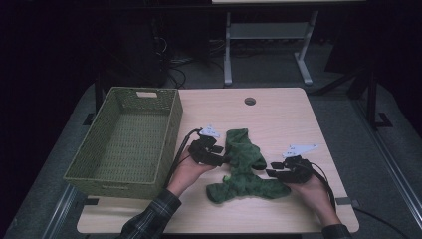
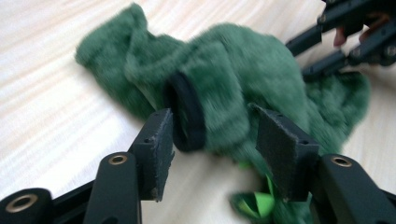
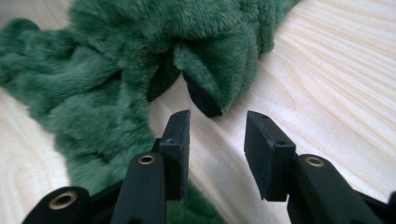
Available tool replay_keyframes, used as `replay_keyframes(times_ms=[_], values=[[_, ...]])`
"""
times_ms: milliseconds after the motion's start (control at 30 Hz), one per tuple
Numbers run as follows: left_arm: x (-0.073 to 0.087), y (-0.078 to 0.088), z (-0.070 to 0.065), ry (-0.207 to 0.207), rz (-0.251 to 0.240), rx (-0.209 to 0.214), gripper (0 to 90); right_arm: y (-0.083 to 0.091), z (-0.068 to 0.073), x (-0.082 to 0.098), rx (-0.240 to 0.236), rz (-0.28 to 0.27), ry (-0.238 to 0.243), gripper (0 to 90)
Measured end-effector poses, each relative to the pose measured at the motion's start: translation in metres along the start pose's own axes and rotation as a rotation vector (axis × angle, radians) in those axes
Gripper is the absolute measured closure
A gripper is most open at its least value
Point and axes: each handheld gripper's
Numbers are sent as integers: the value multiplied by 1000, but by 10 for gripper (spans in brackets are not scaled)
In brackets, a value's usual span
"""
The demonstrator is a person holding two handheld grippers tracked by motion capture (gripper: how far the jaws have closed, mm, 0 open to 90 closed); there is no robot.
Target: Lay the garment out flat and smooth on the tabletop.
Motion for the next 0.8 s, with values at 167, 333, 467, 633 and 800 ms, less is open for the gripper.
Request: replay_keyframes(times_ms=[167,333,467,633,800], values=[[-6,-14,5,11,6,-5,420,-10,-3,-4,-20,9,-1,604],[-7,-27,10,23,25,8,424,-18,-3,-10,-34,22,3,671],[-6,-32,11,6,48,45,703,-23,-4,-13,-32,20,10,784],[-10,-26,6,-21,31,60,832,-14,-6,-14,-10,0,16,823],[-21,-5,-1,-36,-48,58,835,9,-6,-22,25,-48,31,828]])
Point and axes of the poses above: each handheld gripper's, and its own axes: y roughly backward along the jaws, x roughly out of its underside, z roughly to its left, and after that the axes turned 3 degrees about -x, right-handed
